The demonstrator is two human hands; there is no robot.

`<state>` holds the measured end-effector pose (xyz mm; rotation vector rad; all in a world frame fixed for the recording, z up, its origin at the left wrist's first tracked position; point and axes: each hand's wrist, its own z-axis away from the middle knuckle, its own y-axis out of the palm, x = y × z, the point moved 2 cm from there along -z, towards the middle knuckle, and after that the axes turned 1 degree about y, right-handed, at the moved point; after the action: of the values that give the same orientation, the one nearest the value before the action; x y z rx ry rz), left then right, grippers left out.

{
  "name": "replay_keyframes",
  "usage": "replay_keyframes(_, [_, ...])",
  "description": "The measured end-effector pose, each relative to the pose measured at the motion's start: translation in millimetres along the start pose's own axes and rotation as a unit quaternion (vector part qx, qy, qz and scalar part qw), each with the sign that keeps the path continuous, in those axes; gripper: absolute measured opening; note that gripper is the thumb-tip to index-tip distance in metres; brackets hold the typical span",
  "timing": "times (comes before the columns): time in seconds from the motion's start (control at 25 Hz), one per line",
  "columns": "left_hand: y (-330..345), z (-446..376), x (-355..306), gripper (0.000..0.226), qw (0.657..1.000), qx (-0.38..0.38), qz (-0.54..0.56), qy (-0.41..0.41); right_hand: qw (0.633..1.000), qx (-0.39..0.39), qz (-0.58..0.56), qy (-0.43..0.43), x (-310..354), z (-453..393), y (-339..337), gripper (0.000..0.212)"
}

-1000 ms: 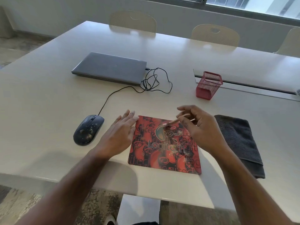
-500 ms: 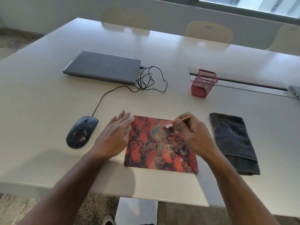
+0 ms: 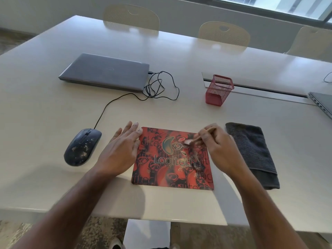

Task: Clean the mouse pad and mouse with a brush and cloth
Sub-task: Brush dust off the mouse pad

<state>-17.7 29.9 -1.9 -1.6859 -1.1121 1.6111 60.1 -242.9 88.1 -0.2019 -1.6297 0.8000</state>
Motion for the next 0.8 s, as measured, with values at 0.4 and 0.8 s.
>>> replay_keyframes(0.4, [0,1,-1,0.049,1.000,-0.005,-0.004,0.004,0.997,-0.061,-0.017,0.040,-1,4,-10,0.026])
replay_keyframes(0.8, [1,2,-1,0.049,1.000,-0.005,-0.008,0.002,0.994,-0.090,0.004,0.056,1,11,-14,0.026])
